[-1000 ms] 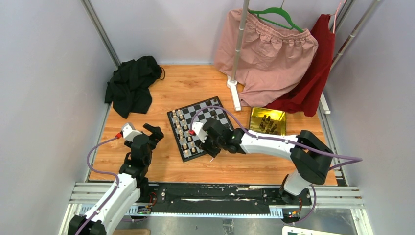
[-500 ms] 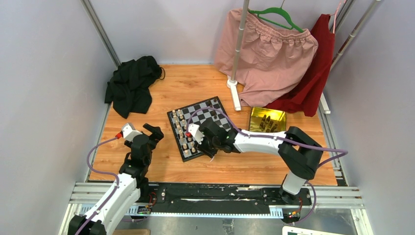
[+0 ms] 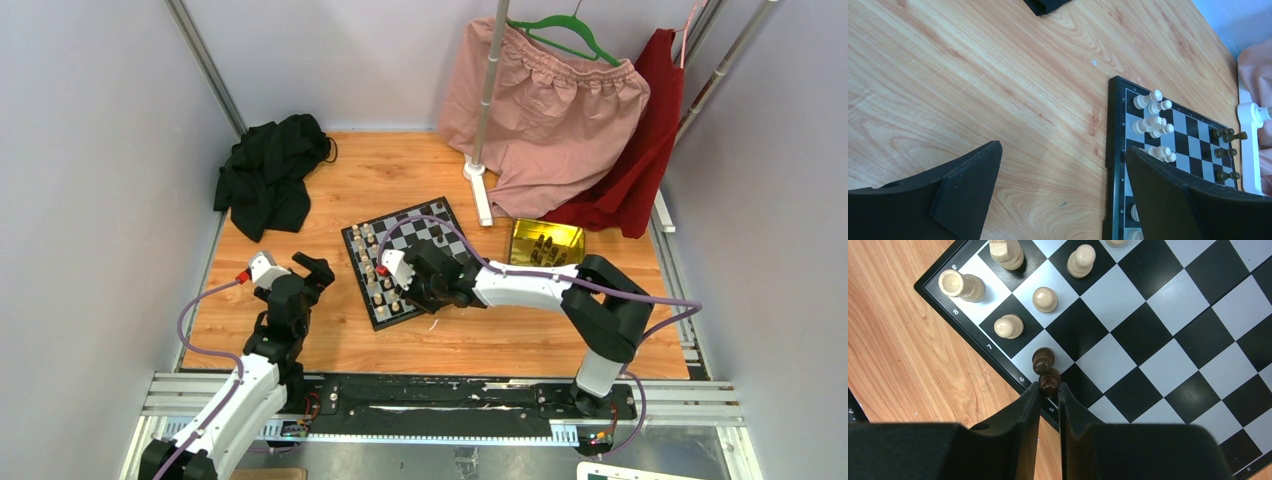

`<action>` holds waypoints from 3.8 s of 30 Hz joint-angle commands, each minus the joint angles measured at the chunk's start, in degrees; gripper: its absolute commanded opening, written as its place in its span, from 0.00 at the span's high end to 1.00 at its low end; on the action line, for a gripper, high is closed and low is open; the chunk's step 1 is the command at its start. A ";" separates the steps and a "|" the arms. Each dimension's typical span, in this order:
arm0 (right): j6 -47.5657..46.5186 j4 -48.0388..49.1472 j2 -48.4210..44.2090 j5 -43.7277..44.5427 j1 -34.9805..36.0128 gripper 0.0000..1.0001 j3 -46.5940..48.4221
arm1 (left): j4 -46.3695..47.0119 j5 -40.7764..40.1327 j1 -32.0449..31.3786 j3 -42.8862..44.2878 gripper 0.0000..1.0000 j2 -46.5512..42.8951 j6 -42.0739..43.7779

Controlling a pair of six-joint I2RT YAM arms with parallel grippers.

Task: Set up the chess pieces on the board
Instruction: Pick up the chess piece from the chessboard, then place the chess piece on the chessboard.

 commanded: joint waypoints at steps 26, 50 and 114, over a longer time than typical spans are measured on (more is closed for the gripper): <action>0.32 0.10 1.93 -1.65 -1.09 0.76 2.22 | 0.92 -0.71 0.22 -0.91 0.00 -0.01 0.77; 0.33 0.00 2.05 -1.80 -1.14 0.85 3.52 | 0.70 -0.82 0.22 -0.92 0.00 -0.43 0.76; 5.08 -1.19 7.34 5.85 -19.37 0.75 10.03 | 1.32 -0.67 0.22 -0.74 0.00 0.46 1.01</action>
